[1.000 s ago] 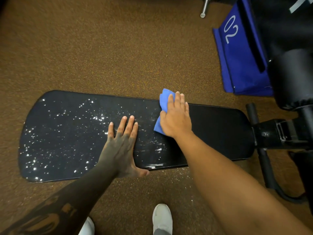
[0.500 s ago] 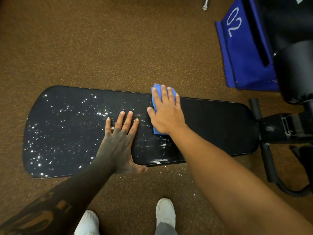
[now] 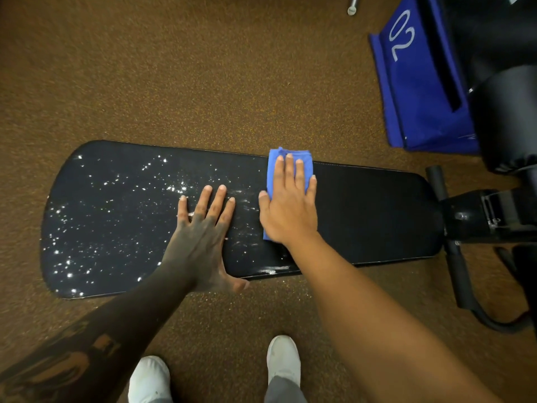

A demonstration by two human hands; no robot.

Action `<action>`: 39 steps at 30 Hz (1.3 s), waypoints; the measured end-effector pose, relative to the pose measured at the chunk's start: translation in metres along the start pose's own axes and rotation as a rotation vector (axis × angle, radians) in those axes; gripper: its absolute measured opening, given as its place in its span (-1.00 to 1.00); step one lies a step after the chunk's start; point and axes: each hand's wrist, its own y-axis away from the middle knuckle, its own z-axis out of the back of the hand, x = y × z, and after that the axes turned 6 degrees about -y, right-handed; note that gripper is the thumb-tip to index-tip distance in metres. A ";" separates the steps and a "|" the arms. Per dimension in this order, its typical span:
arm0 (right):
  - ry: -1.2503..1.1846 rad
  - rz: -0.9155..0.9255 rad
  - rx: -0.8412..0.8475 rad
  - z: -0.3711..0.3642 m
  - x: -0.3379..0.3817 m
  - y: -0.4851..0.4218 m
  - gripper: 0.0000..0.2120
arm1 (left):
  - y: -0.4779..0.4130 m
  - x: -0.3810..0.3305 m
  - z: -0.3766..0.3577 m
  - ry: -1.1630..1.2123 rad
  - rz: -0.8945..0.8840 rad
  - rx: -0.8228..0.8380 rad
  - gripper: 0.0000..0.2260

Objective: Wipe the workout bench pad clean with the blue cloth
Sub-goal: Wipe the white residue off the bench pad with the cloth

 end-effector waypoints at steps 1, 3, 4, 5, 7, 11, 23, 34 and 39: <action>0.004 0.032 0.000 -0.002 0.001 0.012 -0.29 | 0.001 0.000 -0.001 0.000 -0.004 0.001 0.42; 0.022 0.153 0.020 -0.008 -0.002 0.043 -0.28 | 0.002 0.002 -0.002 0.001 -0.007 0.001 0.42; 0.029 0.205 0.042 -0.010 -0.006 0.057 -0.29 | 0.002 0.003 -0.002 0.001 -0.005 0.004 0.42; 0.038 0.233 0.061 -0.011 -0.012 0.062 -0.29 | 0.003 0.003 -0.002 -0.002 -0.003 0.003 0.42; 0.035 0.202 0.069 -0.008 -0.019 0.047 -0.29 | 0.003 0.004 -0.002 -0.005 -0.001 -0.002 0.42; 0.022 0.014 0.032 0.002 -0.006 0.008 -0.27 | 0.005 0.008 -0.002 0.002 0.007 -0.004 0.41; 0.043 0.028 0.051 0.000 -0.029 0.045 -0.31 | 0.005 0.010 -0.005 -0.025 0.016 -0.023 0.39; 0.003 0.002 0.000 -0.008 -0.035 0.078 -0.33 | 0.010 0.016 -0.004 -0.040 0.015 -0.031 0.39; -0.019 0.015 -0.043 -0.029 0.012 0.102 -0.30 | 0.011 0.015 -0.005 -0.039 0.012 -0.045 0.37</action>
